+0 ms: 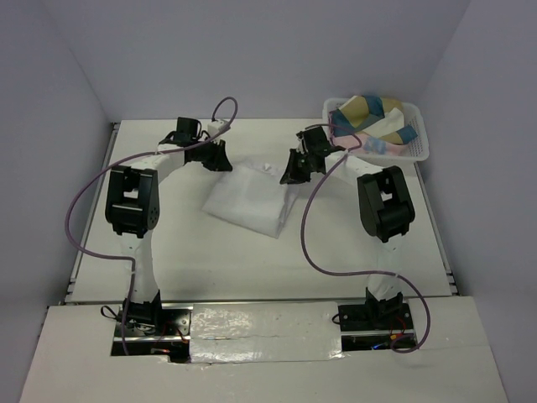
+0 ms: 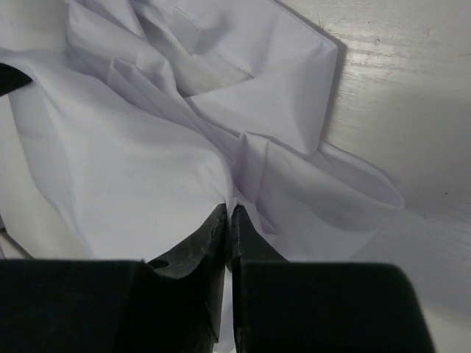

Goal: Fold and stack the long sleeve shirts
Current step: Fold the shirt

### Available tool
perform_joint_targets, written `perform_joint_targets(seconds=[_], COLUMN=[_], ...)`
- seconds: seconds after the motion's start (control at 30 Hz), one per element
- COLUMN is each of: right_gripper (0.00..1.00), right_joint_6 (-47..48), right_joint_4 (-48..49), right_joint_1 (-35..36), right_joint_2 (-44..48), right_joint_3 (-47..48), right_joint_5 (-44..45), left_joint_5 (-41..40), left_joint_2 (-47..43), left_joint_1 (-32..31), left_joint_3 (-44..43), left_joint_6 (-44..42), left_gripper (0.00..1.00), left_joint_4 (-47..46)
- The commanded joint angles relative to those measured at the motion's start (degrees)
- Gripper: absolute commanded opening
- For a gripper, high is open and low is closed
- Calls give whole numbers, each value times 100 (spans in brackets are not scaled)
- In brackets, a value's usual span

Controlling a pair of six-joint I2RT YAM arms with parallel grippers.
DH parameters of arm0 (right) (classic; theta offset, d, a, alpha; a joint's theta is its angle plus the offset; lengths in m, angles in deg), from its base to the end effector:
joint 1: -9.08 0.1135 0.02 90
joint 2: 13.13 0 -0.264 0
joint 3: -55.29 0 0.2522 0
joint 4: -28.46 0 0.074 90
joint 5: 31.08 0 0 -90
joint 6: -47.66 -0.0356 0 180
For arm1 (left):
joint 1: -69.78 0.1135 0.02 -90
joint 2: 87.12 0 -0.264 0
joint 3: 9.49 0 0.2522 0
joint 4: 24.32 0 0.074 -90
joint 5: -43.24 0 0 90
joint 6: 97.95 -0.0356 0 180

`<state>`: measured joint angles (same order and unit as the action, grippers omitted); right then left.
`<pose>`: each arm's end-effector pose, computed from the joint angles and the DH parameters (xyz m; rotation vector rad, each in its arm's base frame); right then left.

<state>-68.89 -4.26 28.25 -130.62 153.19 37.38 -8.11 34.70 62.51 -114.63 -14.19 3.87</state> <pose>0.4160 0.1585 0.1784 -0.0011 2.5718 0.7901 0.4663 -0.0819 0.1936 0.5895 2.1930 -0.7964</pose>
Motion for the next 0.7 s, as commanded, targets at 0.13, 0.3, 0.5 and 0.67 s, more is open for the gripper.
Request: perform_joint_targets(seconds=[0.13, 0.3, 0.5, 0.67], right_gripper=[0, 0, 0, 0], right_joint_6=[-69, -421, -668, -492], right_joint_4=[709, 1263, 1413, 1124], right_joint_1=[-28, -20, -81, -239], right_joint_2=[981, 1771, 2178, 1686], right_joint_3=[-749, -1521, -1954, -1620], right_joint_5=[220, 220, 642, 659], left_joint_5=[704, 819, 522, -297], left_joint_2=[-702, -1081, -1029, -555], left_joint_1=[-99, -222, -468, -486], left_joint_3=[128, 155, -56, -328], left_joint_6=[316, 404, 422, 484], left_gripper=[0, 0, 0, 0], left_joint_4=[-608, -777, -740, -540])
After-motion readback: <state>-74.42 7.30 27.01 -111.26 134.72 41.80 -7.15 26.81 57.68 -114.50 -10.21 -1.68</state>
